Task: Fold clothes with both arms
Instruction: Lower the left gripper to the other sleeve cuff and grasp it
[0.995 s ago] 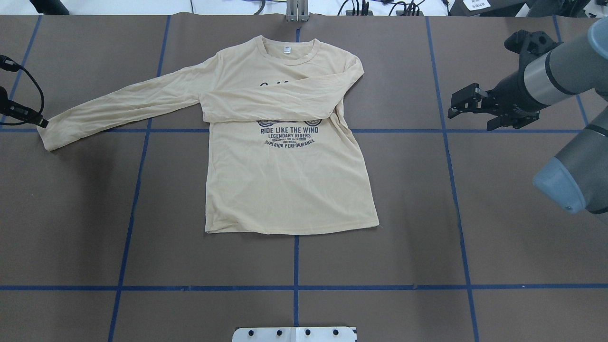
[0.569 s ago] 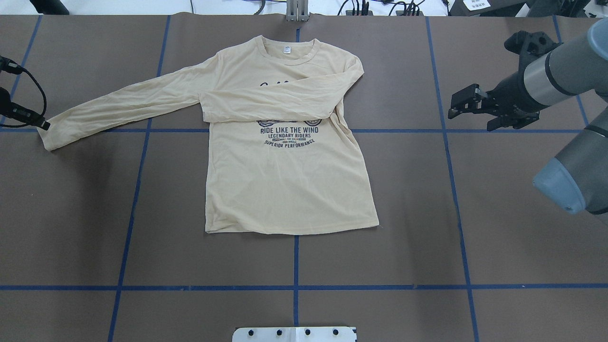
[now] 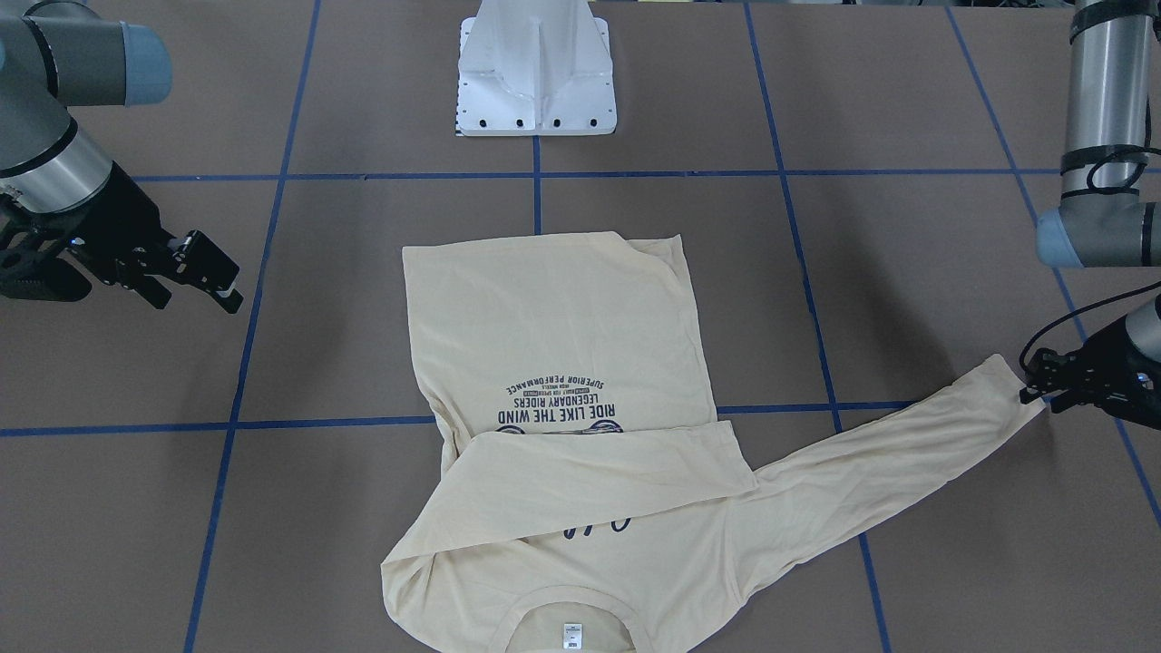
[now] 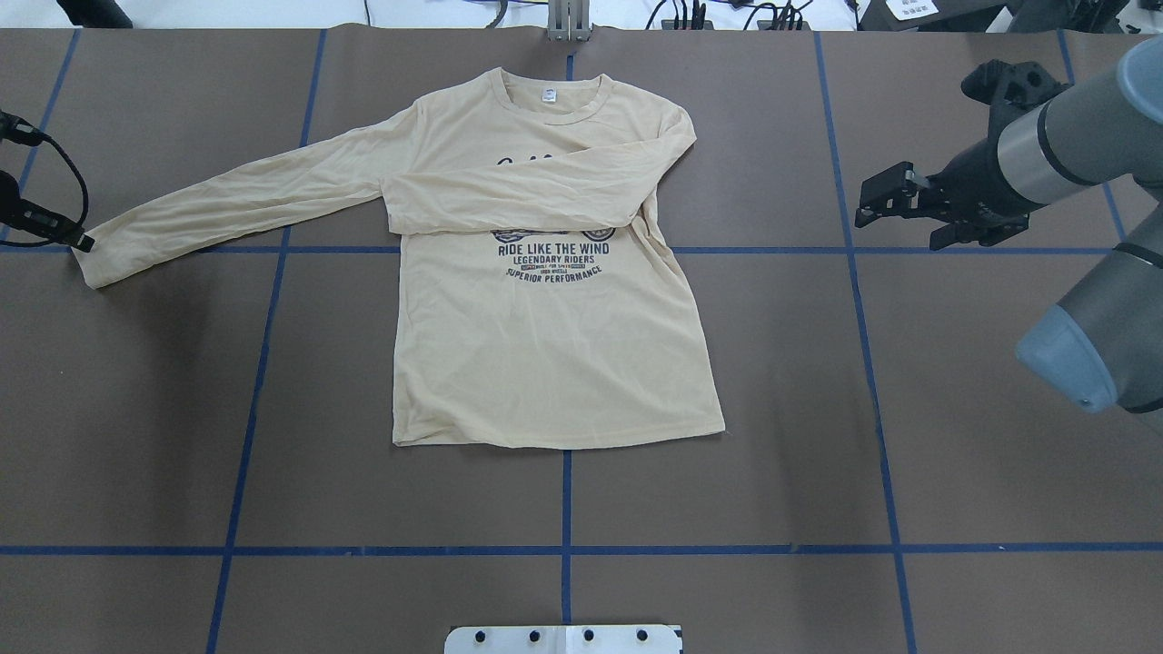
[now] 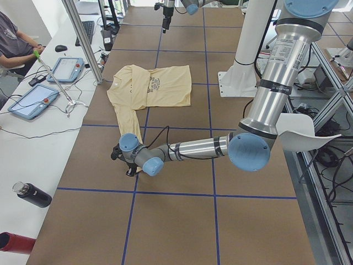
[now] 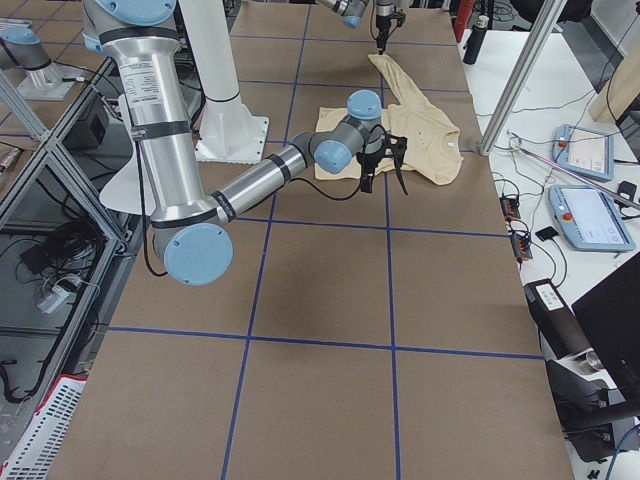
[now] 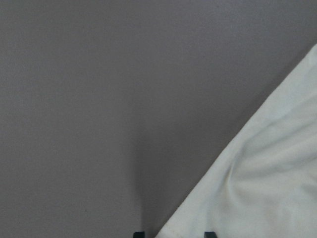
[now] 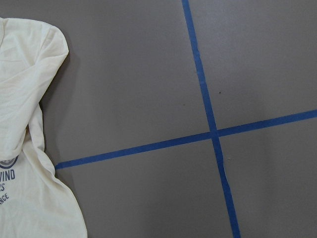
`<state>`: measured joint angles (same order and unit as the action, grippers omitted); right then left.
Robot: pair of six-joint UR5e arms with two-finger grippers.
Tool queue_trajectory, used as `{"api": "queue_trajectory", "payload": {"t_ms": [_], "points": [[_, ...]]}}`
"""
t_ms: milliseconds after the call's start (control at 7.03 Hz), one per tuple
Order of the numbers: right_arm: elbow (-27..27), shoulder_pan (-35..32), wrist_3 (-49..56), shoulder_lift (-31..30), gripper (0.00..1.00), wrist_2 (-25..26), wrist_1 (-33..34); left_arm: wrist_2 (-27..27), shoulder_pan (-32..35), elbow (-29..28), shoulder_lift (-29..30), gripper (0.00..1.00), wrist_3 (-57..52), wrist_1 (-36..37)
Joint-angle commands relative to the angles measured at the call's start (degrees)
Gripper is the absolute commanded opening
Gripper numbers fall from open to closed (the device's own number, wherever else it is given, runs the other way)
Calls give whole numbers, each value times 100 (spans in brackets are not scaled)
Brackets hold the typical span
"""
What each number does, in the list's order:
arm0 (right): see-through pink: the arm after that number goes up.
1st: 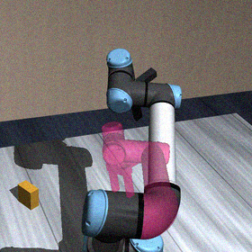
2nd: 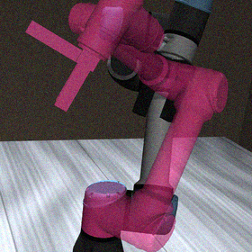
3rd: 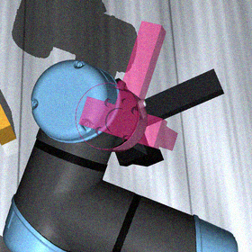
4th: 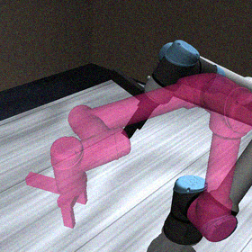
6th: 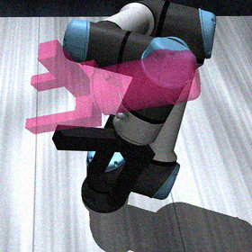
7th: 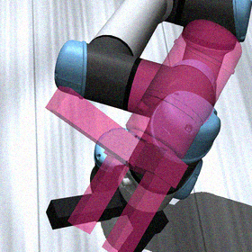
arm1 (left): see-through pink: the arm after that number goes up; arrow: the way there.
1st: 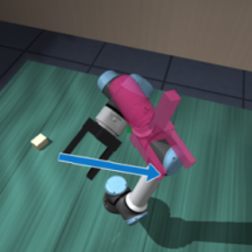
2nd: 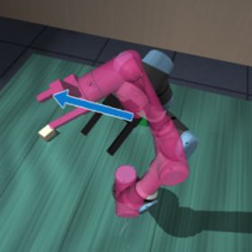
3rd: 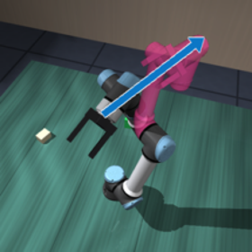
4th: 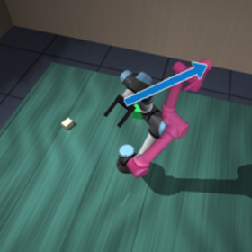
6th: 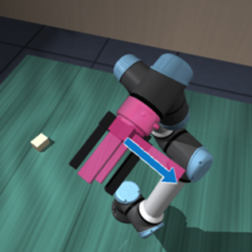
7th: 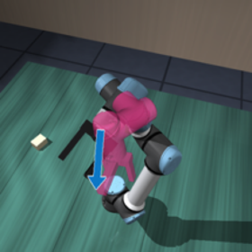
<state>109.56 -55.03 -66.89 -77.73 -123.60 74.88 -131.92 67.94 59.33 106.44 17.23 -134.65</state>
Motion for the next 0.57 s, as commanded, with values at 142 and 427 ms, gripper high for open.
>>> {"api": "queue_trajectory", "payload": {"t_ms": [142, 427], "points": [[4, 1, 0, -5, 99, 3, 0, 0, -18, -26, 0, 40, 0, 0], [4, 1, -9, -23, 99, 3, 0, 0, -35, -35, 0, 38, 8, 0]]}}
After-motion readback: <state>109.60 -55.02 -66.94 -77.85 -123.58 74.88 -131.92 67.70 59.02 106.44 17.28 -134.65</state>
